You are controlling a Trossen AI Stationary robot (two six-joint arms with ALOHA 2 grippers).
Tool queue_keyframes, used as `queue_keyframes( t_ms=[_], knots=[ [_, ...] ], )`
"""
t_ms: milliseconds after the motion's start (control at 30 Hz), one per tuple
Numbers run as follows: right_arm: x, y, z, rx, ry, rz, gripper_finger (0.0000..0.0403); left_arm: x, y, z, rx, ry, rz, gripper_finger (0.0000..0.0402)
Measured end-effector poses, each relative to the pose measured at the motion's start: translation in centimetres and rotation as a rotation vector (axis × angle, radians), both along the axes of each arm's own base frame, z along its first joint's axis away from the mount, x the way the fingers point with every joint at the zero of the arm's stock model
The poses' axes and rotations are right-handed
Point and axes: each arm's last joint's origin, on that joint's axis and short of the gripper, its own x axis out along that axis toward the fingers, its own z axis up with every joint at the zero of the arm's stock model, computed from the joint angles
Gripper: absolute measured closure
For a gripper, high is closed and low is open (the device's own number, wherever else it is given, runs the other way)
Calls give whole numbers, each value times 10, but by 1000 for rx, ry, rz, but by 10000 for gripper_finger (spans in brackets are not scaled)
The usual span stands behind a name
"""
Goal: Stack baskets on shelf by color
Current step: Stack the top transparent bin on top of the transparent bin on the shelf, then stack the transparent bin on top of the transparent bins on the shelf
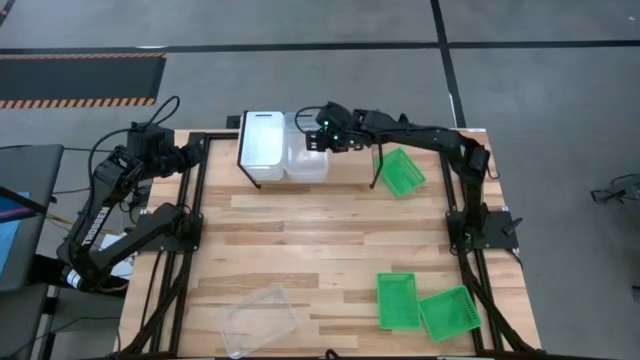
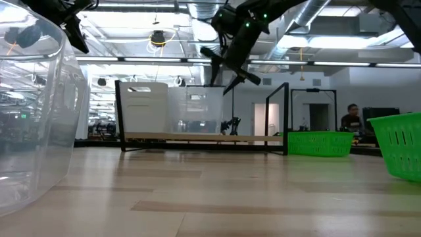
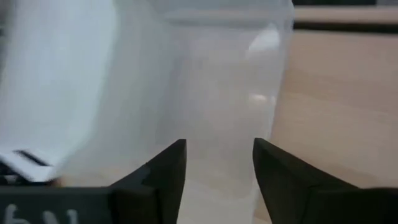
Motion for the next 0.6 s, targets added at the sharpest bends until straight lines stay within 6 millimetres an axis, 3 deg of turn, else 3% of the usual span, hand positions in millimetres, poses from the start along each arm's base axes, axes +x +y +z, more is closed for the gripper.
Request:
queue_keyframes(
  t_ms=[233, 433, 600],
  knots=[
    [-1, -4, 30, -94, -46, 29, 189, 0, 0, 0, -2, -3, -4, 401],
    [2, -4, 36, -140, -68, 85, 194, 0, 0, 0, 5, 7, -14, 401],
    [2, 25, 54, -59, -151, 338, 193, 1, -4, -3, -12, 23, -164, 401]
  ],
)
